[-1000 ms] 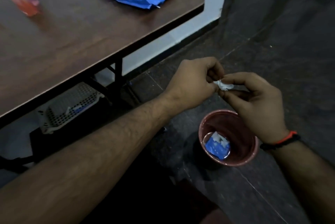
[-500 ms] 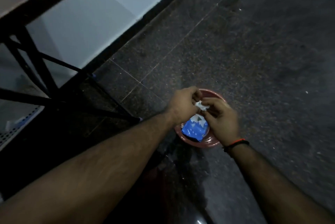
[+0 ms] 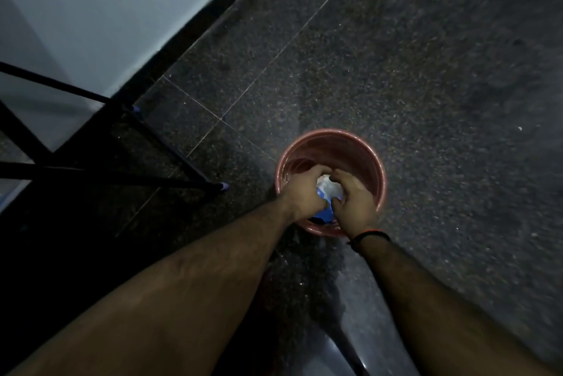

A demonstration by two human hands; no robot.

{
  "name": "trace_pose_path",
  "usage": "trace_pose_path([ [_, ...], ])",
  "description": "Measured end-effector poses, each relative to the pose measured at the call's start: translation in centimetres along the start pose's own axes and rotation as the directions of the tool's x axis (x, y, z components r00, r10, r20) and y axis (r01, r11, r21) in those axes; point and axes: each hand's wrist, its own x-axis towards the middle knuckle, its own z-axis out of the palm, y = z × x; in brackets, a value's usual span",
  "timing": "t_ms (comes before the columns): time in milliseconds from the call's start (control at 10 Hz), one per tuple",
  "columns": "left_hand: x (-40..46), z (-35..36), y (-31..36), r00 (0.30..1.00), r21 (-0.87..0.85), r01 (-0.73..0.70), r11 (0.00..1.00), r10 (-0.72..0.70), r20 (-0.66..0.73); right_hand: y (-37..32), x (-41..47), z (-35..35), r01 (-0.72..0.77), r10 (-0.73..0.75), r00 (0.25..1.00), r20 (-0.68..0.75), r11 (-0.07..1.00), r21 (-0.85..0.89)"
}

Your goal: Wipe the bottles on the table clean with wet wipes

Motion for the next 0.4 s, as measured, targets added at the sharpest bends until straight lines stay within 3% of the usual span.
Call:
trace_pose_path([
  [200, -0.1, -0.2, -0.6, 0.996, 0.237, -0.086, 0.968, 0.078, 0.041, 0.7, -0.5, 0.6, 0.048, -0.039, 0.997, 0.065, 0.988, -0.148],
  [400, -1.2, -0.8, -0.8, 0.96, 0.718, -0.257, 0.646, 0.254, 0.115, 0.0, -1.5, 0.7, 0.139, -0.155, 0.988, 0.009, 0.859, -0.492],
])
